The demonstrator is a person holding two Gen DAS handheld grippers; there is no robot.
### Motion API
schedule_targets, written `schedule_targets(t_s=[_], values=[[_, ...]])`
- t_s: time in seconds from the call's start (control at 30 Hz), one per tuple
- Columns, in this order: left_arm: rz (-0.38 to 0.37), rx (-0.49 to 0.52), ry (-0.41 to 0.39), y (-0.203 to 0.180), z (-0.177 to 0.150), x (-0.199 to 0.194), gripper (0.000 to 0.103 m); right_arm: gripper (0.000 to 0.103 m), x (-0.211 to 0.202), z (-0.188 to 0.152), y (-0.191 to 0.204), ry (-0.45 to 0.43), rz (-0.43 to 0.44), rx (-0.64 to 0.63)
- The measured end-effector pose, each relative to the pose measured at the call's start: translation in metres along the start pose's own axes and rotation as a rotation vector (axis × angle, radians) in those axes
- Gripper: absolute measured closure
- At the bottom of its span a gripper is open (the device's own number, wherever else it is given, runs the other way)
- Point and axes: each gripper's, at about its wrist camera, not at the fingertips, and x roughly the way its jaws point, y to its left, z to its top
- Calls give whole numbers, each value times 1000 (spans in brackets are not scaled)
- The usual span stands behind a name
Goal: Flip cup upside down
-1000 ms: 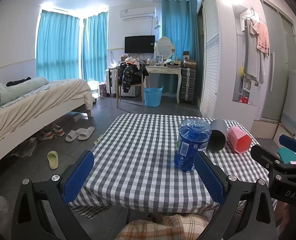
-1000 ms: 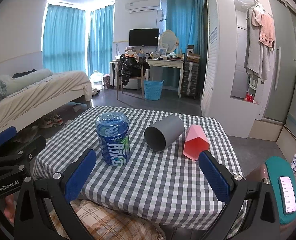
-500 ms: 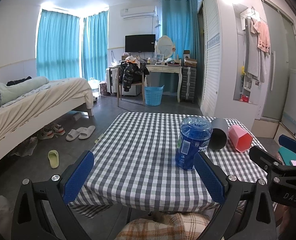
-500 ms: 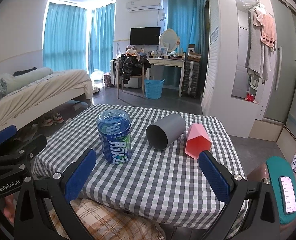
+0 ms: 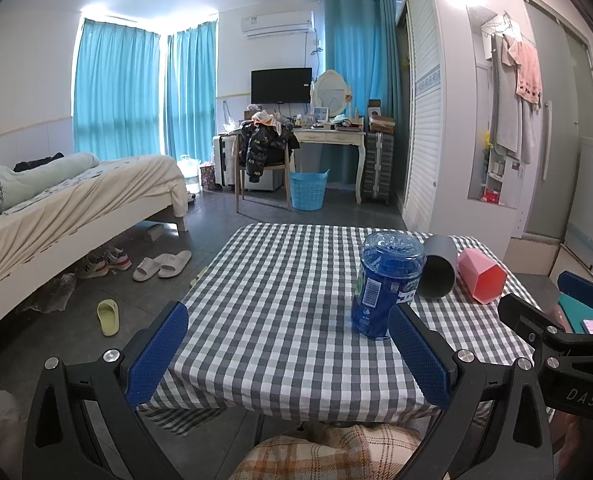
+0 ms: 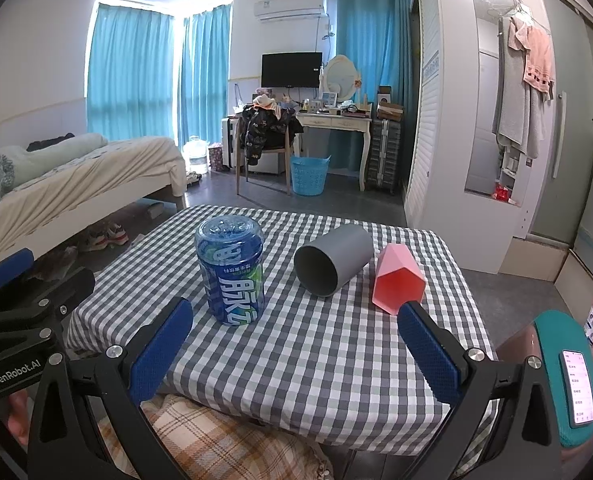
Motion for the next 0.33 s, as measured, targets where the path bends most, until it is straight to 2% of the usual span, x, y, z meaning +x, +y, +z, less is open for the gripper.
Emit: schedule_targets(t_s=[0.33], values=[[6, -1, 1, 1, -3, -1, 0, 0, 1, -2, 1, 5, 2, 0]])
